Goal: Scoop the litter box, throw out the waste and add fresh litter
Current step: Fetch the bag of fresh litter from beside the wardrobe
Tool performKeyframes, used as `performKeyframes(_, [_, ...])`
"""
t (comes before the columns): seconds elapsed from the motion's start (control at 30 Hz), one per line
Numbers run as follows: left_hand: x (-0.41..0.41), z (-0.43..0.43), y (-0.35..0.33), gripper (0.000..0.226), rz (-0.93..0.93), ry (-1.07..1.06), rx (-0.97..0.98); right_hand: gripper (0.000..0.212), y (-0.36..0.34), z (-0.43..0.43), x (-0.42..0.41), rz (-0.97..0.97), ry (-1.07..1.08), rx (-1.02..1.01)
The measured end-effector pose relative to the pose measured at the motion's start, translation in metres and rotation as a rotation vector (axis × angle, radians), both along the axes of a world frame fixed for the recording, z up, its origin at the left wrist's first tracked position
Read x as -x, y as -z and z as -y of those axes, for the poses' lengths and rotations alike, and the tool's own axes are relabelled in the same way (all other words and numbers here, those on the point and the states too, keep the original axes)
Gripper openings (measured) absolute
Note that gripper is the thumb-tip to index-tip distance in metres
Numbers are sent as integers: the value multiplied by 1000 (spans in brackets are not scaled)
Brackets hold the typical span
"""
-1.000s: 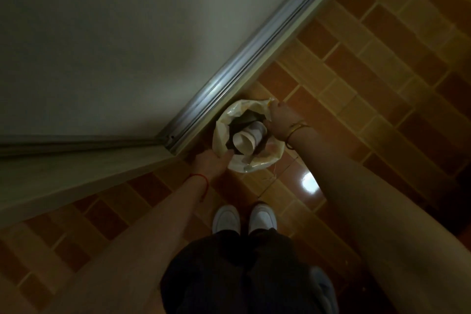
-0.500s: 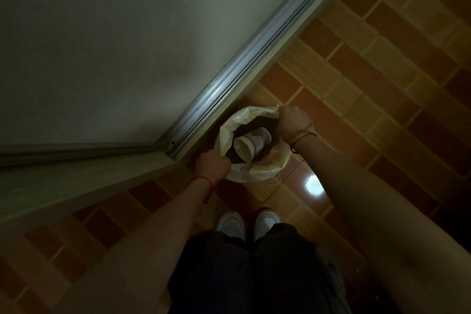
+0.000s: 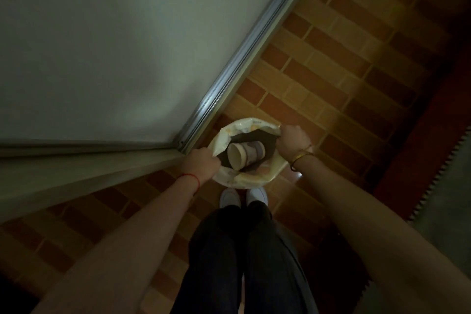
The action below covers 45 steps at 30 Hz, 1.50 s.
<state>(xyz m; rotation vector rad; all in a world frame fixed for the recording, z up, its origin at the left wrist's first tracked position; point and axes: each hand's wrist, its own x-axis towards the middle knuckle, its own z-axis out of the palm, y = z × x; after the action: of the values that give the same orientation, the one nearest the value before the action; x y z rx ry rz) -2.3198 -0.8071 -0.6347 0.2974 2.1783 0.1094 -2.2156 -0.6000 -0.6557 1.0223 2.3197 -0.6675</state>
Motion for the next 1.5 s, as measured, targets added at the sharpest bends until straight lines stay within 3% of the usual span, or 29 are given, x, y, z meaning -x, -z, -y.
performKeyframes(0.33, [-23, -21, -210, 23, -21, 259, -6, 18, -183, 10, -75, -5, 202, 34])
performKeyframes(0.67, [-59, -40, -340, 28, -34, 367, -50, 32, -335, 13, -135, -125, 309, -2])
performKeyframes(0.97, [-79, -53, -395, 18, -67, 563, -126, 32, -403, 37, -187, -194, 518, -90])
performKeyframes(1.1, [-82, -52, -408, 24, -46, 698, -153, 30, -419, 70, -205, -223, 646, -166])
performKeyframes(1.5, [-106, -38, -438, 20, -26, 1248, -166, 18, -434, 220, -244, -186, 1232, -277])
